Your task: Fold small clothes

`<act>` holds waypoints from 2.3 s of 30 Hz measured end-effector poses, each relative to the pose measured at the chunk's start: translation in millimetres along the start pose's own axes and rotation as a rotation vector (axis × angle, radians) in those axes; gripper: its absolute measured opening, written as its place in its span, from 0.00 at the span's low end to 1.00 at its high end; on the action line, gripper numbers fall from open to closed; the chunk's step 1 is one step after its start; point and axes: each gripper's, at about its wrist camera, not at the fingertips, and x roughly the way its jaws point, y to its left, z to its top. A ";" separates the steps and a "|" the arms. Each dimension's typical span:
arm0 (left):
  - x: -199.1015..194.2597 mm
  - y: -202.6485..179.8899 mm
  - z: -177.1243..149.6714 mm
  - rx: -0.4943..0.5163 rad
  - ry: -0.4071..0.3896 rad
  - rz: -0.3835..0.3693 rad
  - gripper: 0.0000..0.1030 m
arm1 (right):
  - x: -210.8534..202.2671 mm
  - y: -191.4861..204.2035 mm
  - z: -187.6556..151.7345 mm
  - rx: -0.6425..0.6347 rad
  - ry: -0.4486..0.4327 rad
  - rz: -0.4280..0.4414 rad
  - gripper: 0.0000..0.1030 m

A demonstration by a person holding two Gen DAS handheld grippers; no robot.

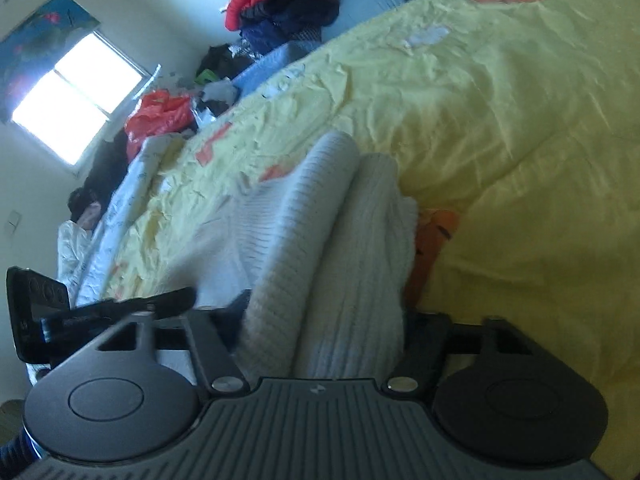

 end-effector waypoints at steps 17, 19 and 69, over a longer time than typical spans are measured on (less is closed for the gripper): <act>-40.6 79.5 33.5 0.031 -0.045 0.215 0.76 | 75.2 49.0 -6.0 0.072 -0.007 0.054 0.73; -57.9 86.7 22.8 -0.025 -0.072 0.136 0.76 | 66.4 43.3 -9.4 0.131 -0.003 0.071 0.81; -65.6 44.8 0.9 0.221 -0.069 0.256 0.42 | 60.2 83.4 -8.4 -0.146 0.018 0.049 0.46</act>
